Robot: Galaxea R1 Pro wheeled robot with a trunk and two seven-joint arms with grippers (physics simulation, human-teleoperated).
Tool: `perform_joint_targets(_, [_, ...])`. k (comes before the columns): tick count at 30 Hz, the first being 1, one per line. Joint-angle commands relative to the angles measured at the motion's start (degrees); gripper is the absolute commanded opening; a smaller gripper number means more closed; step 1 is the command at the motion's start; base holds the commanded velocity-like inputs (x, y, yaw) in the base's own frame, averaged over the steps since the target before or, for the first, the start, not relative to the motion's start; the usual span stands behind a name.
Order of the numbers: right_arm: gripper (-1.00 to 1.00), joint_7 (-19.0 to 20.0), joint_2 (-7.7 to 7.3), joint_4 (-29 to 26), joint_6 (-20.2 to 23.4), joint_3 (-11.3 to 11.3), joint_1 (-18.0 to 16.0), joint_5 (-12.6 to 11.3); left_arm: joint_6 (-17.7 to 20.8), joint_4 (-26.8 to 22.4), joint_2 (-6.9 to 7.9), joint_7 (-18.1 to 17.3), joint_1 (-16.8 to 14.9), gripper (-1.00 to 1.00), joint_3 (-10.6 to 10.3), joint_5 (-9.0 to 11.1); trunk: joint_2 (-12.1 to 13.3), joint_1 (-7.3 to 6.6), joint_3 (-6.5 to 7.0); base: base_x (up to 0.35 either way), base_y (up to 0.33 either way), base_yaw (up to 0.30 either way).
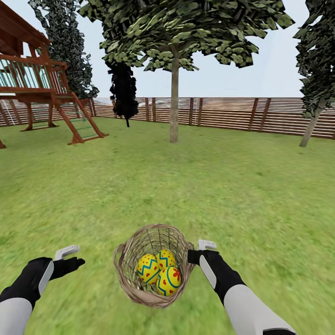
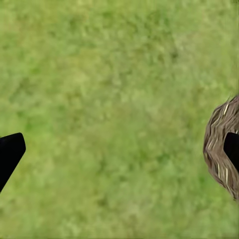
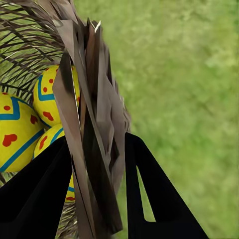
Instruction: Take the three Easter eggs out of the wicker basket on the lawn in the garden, then place them on the lawn next to a single tree (choose any tree) so that all three eggs are next to the same tree and none are left in the basket.
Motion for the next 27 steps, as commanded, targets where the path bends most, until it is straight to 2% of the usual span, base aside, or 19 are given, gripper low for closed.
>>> perform_joint_targets(1, [-1.00, -0.4, 0.03, -0.1, 0.2, -0.1, 0.0, -0.8, 0.3, -0.1, -0.03, -0.3, 0.0, 1.00, 0.2, 0.0, 0.0, 0.04, -0.07, 0.326, 0.000, 0.000])
perform_joint_targets(27, [-1.00, -0.4, 0.03, -0.1, 0.2, -0.1, 0.0, -0.8, -0.1, -0.1, -0.03, -0.3, 0.0, 1.00, 0.2, 0.0, 0.0, 0.04, -0.07, 0.326, 0.000, 0.000])
